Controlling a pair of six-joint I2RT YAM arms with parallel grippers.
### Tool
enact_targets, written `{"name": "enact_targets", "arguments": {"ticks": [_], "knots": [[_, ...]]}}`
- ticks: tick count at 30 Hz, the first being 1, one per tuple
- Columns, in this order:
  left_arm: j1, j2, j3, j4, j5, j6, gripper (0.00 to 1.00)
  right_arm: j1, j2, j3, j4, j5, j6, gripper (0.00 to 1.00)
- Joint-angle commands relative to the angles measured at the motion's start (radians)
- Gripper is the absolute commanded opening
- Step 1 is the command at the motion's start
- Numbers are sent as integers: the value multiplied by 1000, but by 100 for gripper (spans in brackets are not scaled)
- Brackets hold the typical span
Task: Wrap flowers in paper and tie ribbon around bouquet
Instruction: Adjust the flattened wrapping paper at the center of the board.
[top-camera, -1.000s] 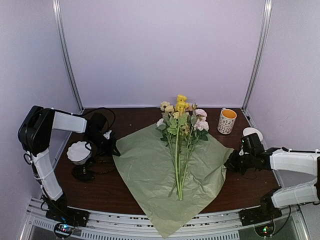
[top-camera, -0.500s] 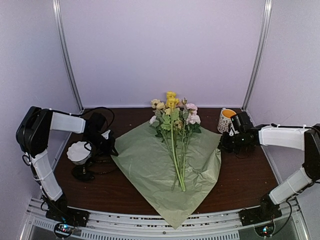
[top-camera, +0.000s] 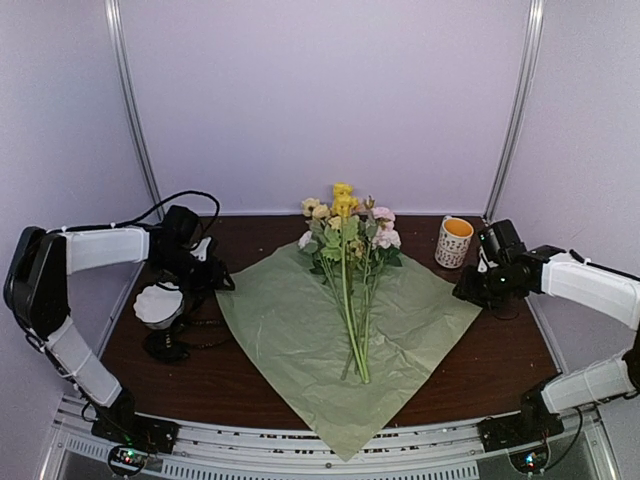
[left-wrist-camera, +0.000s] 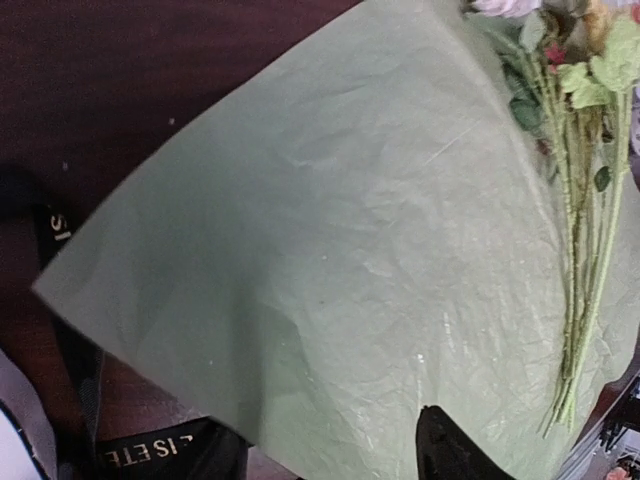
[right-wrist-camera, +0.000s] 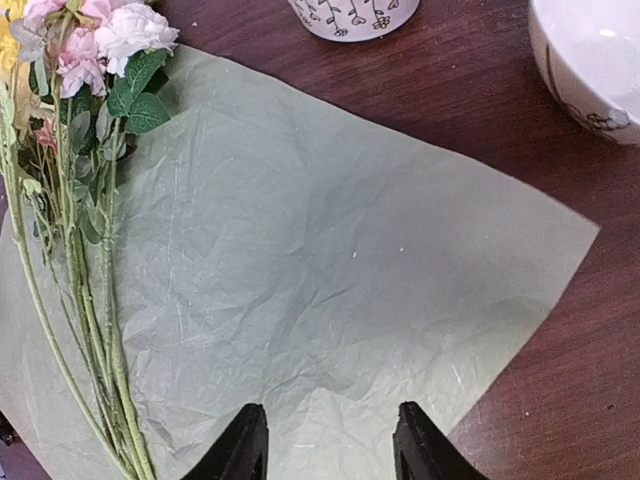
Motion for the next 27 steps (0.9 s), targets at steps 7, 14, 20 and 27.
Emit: {"name": "enact_targets", "arguments": {"ticks": [7, 14, 20, 27], "knots": [[-238, -280, -18, 2, -93, 263, 61, 114, -116, 47, -146, -15, -70, 45], [-488, -537, -94, 44, -105, 489, 58, 468, -56, 102, -154, -97, -76, 42], [-707, -727, -242, 91, -263, 639, 57, 690, -13, 64, -202, -24, 124, 42], [-921, -646, -294, 109, -439, 705, 57, 824, -155, -142, -96, 9, 367, 43]]}}
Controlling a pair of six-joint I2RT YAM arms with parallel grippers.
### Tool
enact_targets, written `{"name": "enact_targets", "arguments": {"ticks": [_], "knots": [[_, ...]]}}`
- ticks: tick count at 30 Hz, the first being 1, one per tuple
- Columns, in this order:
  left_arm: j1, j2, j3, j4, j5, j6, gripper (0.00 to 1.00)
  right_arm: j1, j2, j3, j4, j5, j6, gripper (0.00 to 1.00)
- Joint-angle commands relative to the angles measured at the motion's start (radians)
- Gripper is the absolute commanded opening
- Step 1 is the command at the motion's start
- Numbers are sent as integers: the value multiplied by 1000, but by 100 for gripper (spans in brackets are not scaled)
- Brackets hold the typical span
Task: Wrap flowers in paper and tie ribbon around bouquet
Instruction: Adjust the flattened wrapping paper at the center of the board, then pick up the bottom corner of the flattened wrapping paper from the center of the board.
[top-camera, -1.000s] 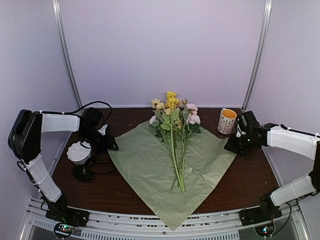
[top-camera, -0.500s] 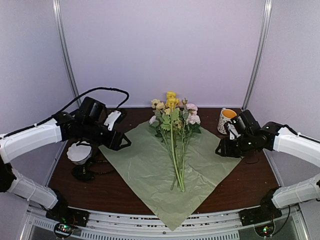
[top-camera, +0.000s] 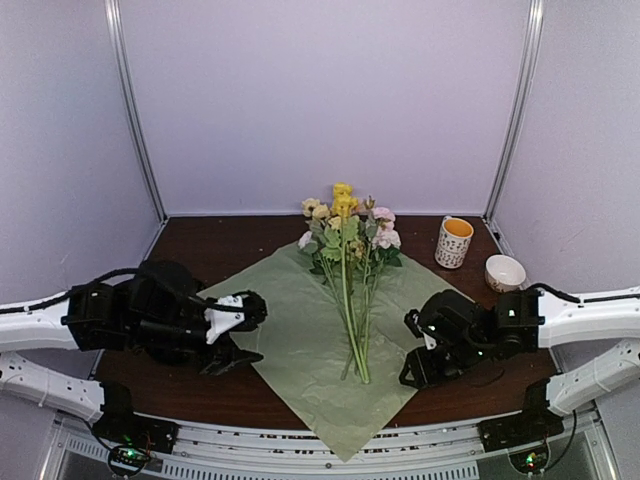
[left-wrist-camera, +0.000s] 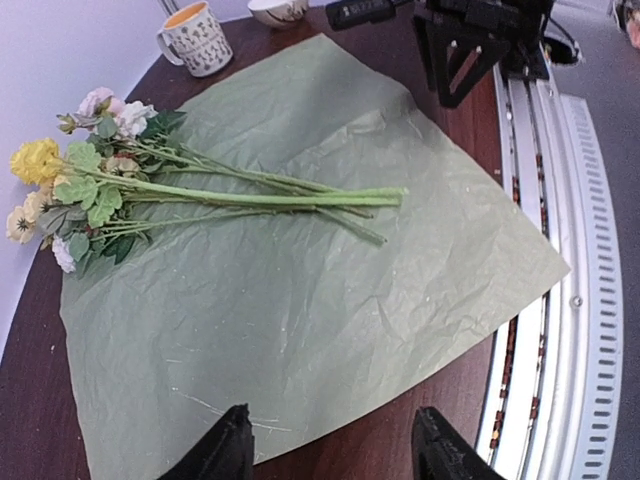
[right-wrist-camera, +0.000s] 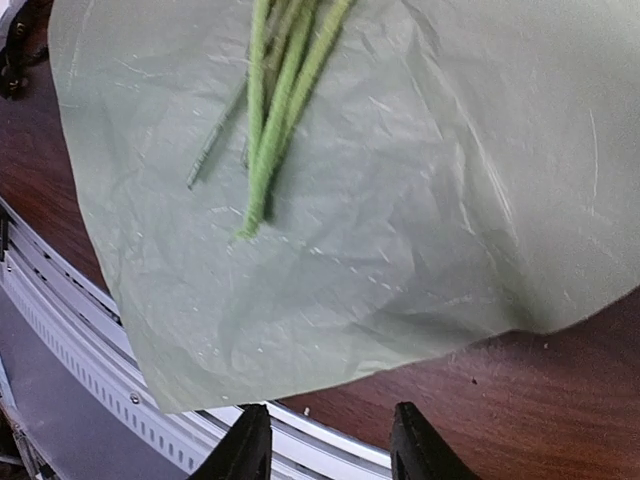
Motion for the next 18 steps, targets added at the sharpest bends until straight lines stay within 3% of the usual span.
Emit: {"name": "enact_targets", "arguments": {"ticks": [1, 9, 18], "knots": [[-119, 103, -9, 59, -141, 97, 57, 62, -111, -131, 74, 54, 200, 43], [-281, 307, 36, 83, -166, 152, 59, 111, -146, -316, 333, -26, 369, 45], [-289, 378, 36, 115, -127, 145, 59, 110, -140, -475, 586, -47, 512, 47]]}}
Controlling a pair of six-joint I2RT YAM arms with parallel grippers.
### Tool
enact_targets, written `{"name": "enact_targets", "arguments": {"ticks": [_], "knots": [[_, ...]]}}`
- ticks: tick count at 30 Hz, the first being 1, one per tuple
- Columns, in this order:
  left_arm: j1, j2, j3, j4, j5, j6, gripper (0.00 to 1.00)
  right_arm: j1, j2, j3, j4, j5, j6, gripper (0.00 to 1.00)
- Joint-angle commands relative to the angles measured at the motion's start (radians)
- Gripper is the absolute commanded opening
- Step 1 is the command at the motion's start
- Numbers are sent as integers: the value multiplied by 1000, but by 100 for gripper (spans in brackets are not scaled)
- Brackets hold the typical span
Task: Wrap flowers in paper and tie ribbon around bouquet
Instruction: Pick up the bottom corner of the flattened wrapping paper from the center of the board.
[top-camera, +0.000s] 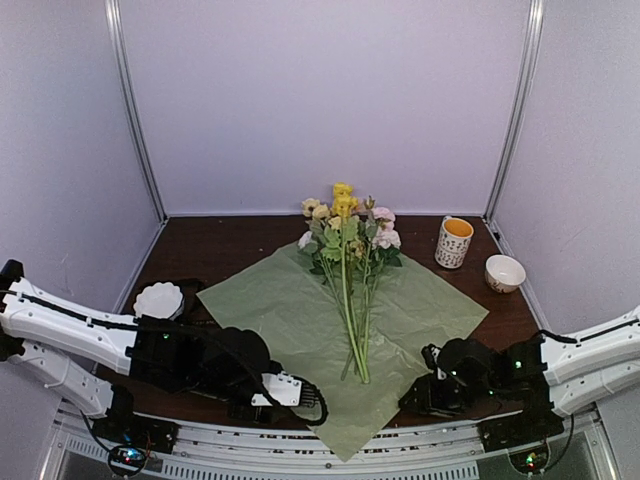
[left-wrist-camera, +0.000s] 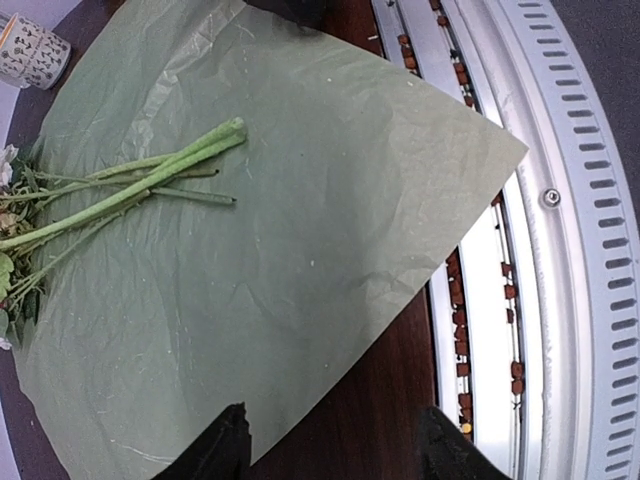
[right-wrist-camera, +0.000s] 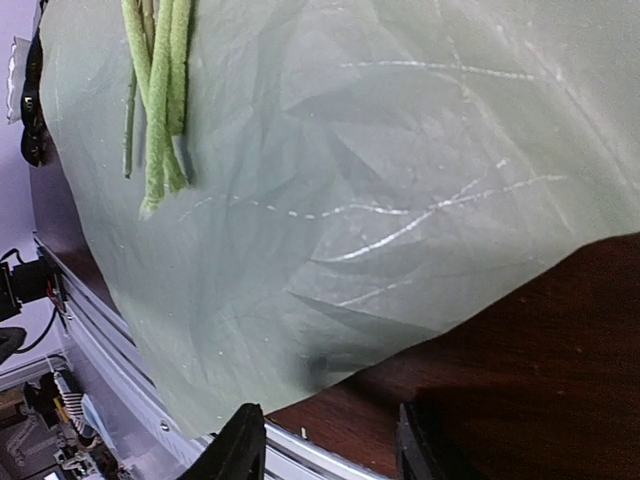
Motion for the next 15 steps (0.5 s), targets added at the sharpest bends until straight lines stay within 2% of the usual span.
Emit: {"name": "enact_targets", "arguments": {"ticks": [1, 9, 15], "knots": [[-1, 20, 27, 76, 14, 21, 59, 5, 18, -50, 169, -18, 104, 47], [0, 54, 6, 147, 65, 49, 60, -2, 144, -66, 400, -98, 181, 48], [-1, 76, 15, 153, 84, 135, 61, -16, 144, -44, 431, -81, 184, 48]]}}
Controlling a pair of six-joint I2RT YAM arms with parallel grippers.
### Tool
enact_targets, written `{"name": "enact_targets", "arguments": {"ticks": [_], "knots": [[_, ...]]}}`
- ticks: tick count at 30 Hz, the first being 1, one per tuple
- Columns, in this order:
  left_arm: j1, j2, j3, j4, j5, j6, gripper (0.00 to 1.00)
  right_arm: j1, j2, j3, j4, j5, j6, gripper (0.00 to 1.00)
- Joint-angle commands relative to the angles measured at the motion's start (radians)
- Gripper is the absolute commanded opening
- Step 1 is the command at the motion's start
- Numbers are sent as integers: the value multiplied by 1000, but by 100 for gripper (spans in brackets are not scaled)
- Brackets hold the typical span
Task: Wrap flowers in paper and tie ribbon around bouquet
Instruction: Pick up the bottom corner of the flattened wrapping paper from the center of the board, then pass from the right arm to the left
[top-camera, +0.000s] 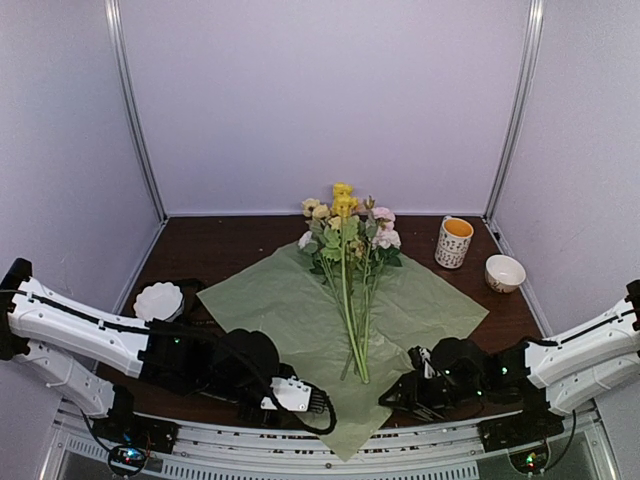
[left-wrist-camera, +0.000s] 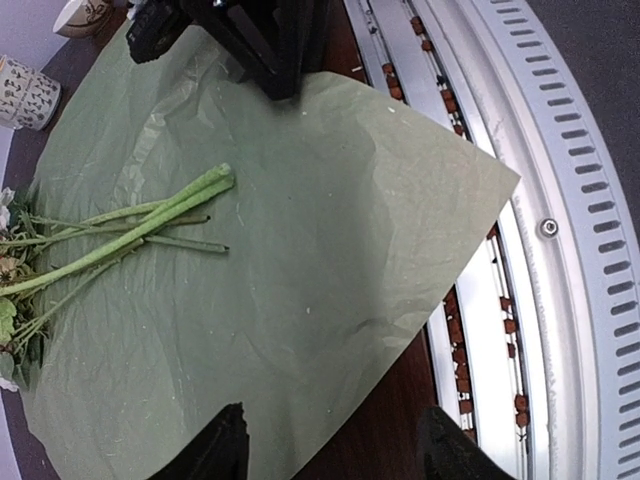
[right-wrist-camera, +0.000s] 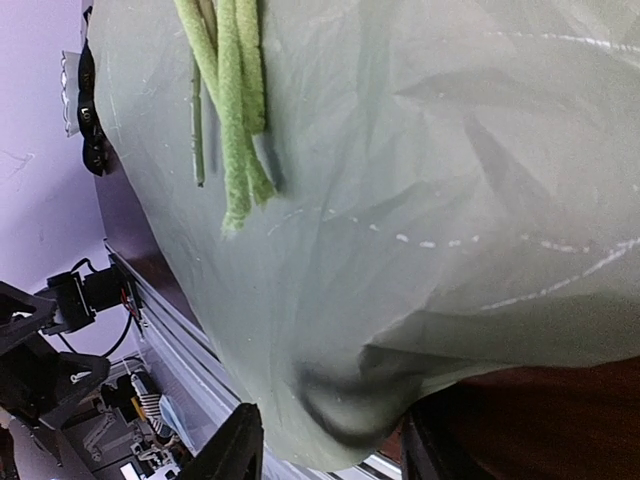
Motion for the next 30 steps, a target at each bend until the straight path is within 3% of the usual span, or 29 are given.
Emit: {"name": "enact_targets", "arguments": {"ticks": [1, 10, 16, 27, 30], "knots": [[-1, 27, 20, 47, 63, 87, 61, -5, -9, 6, 62, 18, 27, 48], [-12, 89, 56, 37, 85, 178, 64, -26, 20, 91, 63, 33, -13, 47], [-46, 193, 82, 62, -25, 192, 63, -42, 54, 144, 42, 23, -40, 44], [-48, 253, 97, 182, -65, 59, 64, -60, 35, 128, 22, 48, -44, 44], [-48, 262, 101, 196, -16, 51, 64, -63, 27, 121, 34, 55, -38, 44]]}}
